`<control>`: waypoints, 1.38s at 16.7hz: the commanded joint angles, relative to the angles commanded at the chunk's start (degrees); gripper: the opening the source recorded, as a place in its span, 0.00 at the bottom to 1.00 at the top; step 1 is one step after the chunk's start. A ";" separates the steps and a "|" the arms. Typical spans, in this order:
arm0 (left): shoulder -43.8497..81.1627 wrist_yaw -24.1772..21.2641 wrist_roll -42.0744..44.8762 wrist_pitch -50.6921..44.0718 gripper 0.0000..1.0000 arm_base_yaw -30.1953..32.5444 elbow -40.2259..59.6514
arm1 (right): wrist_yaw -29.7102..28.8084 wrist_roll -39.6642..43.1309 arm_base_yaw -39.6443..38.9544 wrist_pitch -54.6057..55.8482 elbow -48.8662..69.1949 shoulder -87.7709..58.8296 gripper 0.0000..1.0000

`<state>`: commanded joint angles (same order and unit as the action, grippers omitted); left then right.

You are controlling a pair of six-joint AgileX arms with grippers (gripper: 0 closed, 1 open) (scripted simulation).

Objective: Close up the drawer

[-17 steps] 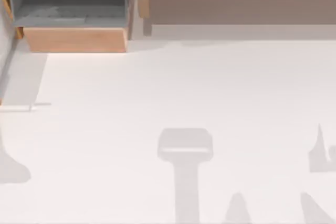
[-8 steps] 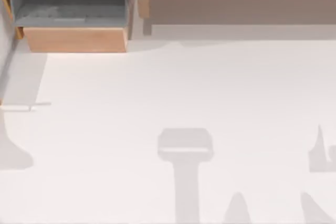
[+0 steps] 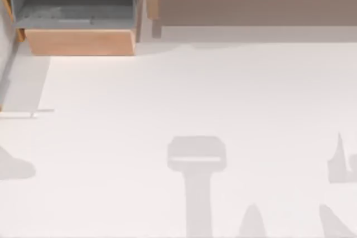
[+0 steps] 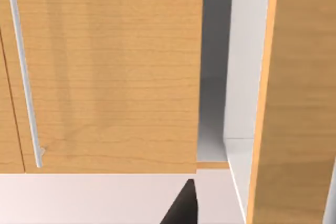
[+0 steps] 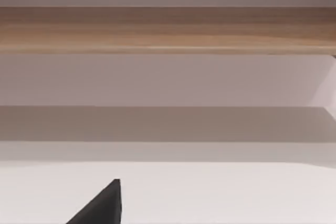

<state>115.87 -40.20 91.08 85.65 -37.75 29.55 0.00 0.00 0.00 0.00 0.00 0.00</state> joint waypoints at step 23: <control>5.58 6.56 -0.50 -7.31 0.00 6.51 12.01 | 0.00 0.00 0.00 0.00 0.00 0.00 1.00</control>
<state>121.45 -33.64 90.58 78.34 -31.24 41.56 0.00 0.00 0.00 0.00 0.00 0.00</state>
